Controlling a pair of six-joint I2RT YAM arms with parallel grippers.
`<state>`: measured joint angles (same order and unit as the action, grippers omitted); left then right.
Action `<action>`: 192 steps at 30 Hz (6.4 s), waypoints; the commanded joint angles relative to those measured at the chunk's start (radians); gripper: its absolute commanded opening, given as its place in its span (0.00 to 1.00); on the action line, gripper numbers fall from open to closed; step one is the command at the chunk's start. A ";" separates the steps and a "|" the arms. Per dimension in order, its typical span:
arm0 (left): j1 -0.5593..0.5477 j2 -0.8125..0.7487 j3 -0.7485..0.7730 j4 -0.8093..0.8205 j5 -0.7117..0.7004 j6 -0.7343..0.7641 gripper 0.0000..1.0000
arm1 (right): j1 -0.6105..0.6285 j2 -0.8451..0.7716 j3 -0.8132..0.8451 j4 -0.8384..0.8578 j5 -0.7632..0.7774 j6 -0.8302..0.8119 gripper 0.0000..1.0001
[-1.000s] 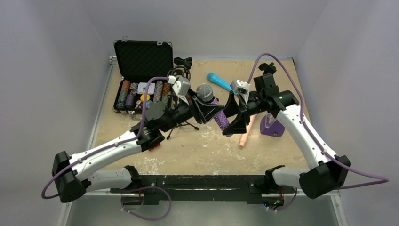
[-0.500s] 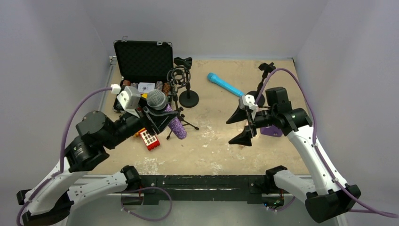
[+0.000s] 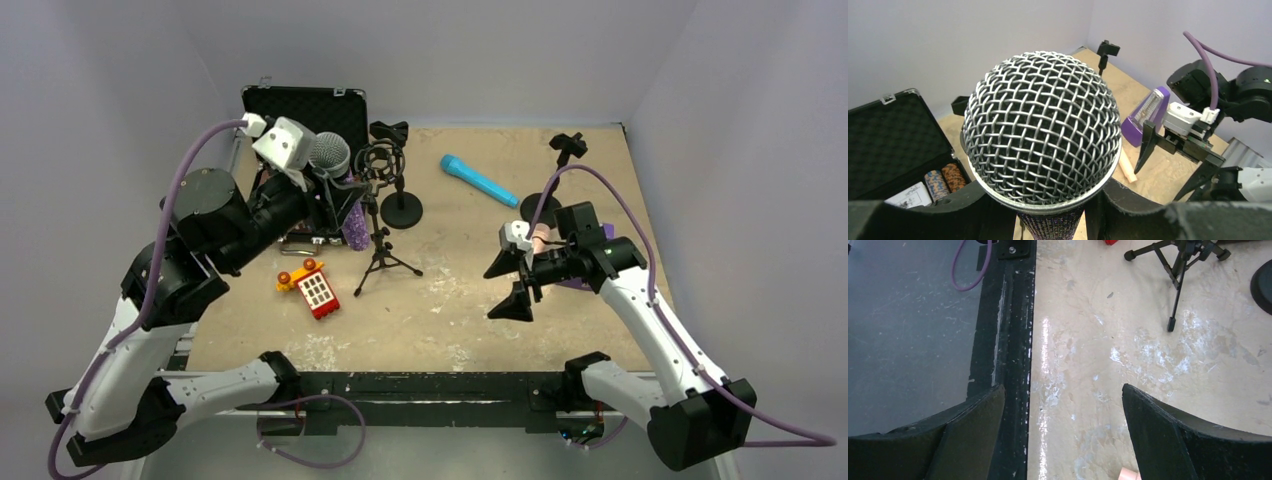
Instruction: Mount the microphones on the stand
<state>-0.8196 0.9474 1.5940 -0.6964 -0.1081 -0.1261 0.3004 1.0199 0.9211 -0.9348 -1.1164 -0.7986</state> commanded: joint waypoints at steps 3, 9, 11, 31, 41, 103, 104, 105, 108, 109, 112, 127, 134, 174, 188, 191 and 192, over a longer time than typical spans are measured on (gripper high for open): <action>0.057 0.059 0.135 0.030 0.034 0.048 0.00 | -0.020 -0.027 -0.020 0.044 0.006 -0.028 0.90; 0.132 0.120 0.216 0.046 0.084 0.042 0.00 | -0.023 -0.044 -0.039 0.060 0.038 -0.027 0.90; 0.166 0.145 0.237 0.051 0.123 0.030 0.00 | -0.025 -0.043 -0.039 0.062 0.048 -0.027 0.90; 0.365 0.206 0.277 0.101 0.257 -0.043 0.00 | -0.029 -0.033 -0.055 0.071 0.064 -0.028 0.90; 0.412 0.208 0.280 0.112 0.298 -0.065 0.00 | -0.030 -0.028 -0.055 0.068 0.064 -0.034 0.90; 0.548 0.505 0.196 0.434 0.522 -0.166 0.00 | -0.034 -0.010 -0.056 0.054 0.061 -0.047 0.90; 0.548 0.503 0.189 0.437 0.523 -0.167 0.00 | -0.034 -0.010 -0.056 0.054 0.061 -0.047 0.90; 0.549 0.498 0.182 0.439 0.525 -0.167 0.00 | -0.035 -0.011 -0.056 0.054 0.061 -0.047 0.90; 0.550 0.479 0.168 0.439 0.535 -0.165 0.00 | -0.035 -0.008 -0.056 0.056 0.059 -0.047 0.90; 0.550 0.472 0.166 0.438 0.538 -0.165 0.00 | -0.036 -0.006 -0.056 0.056 0.060 -0.047 0.90; 0.550 0.450 0.163 0.438 0.541 -0.167 0.00 | -0.036 -0.001 -0.054 0.054 0.060 -0.047 0.90; 0.550 0.435 0.149 0.435 0.543 -0.161 0.00 | -0.036 -0.001 -0.054 0.050 0.056 -0.048 0.90; 0.553 0.465 0.142 0.426 0.518 -0.123 0.00 | -0.035 -0.003 -0.056 0.050 0.056 -0.048 0.90; 0.583 0.561 0.333 0.325 0.662 -0.134 0.00 | -0.037 0.002 -0.056 0.047 0.056 -0.056 0.90; 0.580 0.515 0.165 0.458 0.652 -0.010 0.00 | -0.037 0.003 -0.057 0.045 0.058 -0.059 0.90; 0.579 0.473 0.060 0.515 0.670 0.058 0.00 | -0.037 0.006 -0.057 0.045 0.057 -0.059 0.90; 0.579 0.457 0.021 0.536 0.686 0.080 0.00 | -0.037 0.007 -0.057 0.045 0.056 -0.059 0.90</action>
<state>-0.2443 1.4780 1.7210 -0.2787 0.5426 -0.1764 0.2672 1.0229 0.8635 -0.8871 -1.0565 -0.8352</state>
